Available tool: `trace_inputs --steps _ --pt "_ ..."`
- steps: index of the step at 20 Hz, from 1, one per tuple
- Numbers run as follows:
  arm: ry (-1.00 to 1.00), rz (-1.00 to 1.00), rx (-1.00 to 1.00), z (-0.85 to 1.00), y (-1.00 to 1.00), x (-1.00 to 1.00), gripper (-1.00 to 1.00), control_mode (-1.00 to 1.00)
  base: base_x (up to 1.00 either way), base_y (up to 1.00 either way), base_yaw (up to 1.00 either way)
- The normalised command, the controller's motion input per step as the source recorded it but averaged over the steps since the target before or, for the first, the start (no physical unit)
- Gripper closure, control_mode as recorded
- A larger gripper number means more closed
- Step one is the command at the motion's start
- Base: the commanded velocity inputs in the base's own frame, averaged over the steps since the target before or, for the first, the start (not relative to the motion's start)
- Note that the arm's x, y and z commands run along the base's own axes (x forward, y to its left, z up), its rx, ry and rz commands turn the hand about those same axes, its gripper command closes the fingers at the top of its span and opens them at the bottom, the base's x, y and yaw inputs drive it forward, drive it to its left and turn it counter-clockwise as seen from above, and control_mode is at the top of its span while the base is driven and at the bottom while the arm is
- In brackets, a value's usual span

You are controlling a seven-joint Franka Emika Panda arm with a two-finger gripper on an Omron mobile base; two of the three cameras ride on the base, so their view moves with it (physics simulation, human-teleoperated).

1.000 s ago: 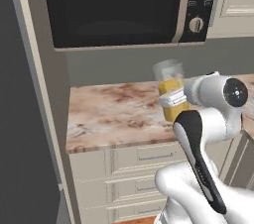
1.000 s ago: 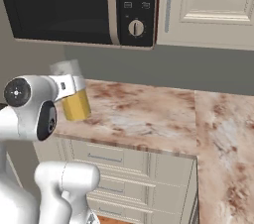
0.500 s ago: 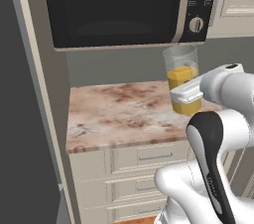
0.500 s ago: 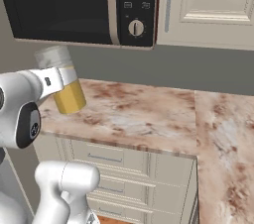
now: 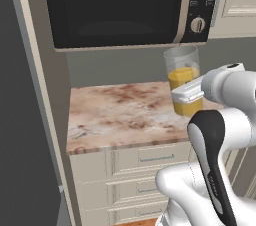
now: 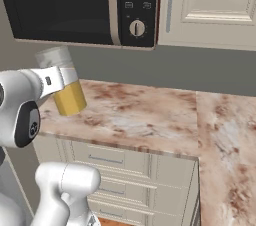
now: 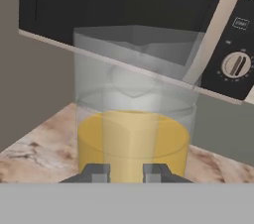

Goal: Move the can and asparagus from the second highest shelf to the top shelf to make space. Then, place the pitcher from the counter on the cleared second highest shelf.

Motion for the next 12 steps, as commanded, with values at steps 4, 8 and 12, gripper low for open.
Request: trace_inputs --steps 4,8,12 --pt "0.0 0.0 0.0 0.0 0.0 0.0 1.0 1.0 0.0 0.0 0.0" --pt "0.0 0.0 0.0 0.0 0.0 0.0 1.0 1.0 -0.21 0.05 0.04" --pt "0.0 0.0 0.0 0.0 0.0 0.0 1.0 1.0 -0.62 0.07 0.29"
